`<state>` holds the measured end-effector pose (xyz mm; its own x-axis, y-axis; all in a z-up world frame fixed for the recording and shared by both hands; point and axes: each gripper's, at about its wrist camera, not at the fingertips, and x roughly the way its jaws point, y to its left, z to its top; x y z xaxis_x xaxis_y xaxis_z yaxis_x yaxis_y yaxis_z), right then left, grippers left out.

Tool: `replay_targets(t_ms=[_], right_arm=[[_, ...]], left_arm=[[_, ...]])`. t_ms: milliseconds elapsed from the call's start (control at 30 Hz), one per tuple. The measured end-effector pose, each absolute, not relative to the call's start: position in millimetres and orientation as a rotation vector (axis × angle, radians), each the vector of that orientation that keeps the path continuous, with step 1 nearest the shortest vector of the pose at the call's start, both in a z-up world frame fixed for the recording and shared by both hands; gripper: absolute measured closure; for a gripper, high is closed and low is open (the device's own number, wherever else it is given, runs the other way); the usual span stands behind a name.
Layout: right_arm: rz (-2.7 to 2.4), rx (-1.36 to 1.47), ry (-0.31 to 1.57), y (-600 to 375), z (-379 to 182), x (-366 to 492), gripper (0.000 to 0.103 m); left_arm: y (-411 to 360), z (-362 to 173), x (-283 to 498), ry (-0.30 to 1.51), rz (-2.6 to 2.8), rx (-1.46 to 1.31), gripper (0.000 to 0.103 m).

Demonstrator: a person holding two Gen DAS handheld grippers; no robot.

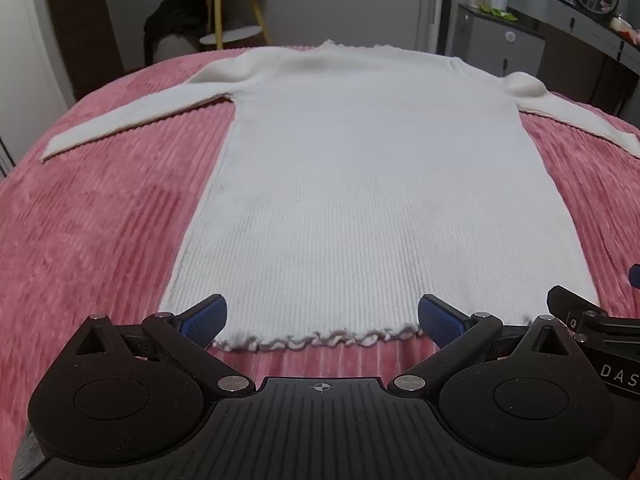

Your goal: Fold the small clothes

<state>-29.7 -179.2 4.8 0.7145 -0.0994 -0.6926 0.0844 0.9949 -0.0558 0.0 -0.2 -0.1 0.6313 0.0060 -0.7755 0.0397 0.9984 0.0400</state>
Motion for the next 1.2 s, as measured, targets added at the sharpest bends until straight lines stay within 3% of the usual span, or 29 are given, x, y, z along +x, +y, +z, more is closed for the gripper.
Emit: replay_targets(t_ms=[1200], right_arm=[[-0.106, -0.034, 0.770, -176.8, 4.6, -31.5, 0.004]], left_arm=[[2.8, -5.4, 0.3, 0.902, -0.013, 0.046, 0.000]])
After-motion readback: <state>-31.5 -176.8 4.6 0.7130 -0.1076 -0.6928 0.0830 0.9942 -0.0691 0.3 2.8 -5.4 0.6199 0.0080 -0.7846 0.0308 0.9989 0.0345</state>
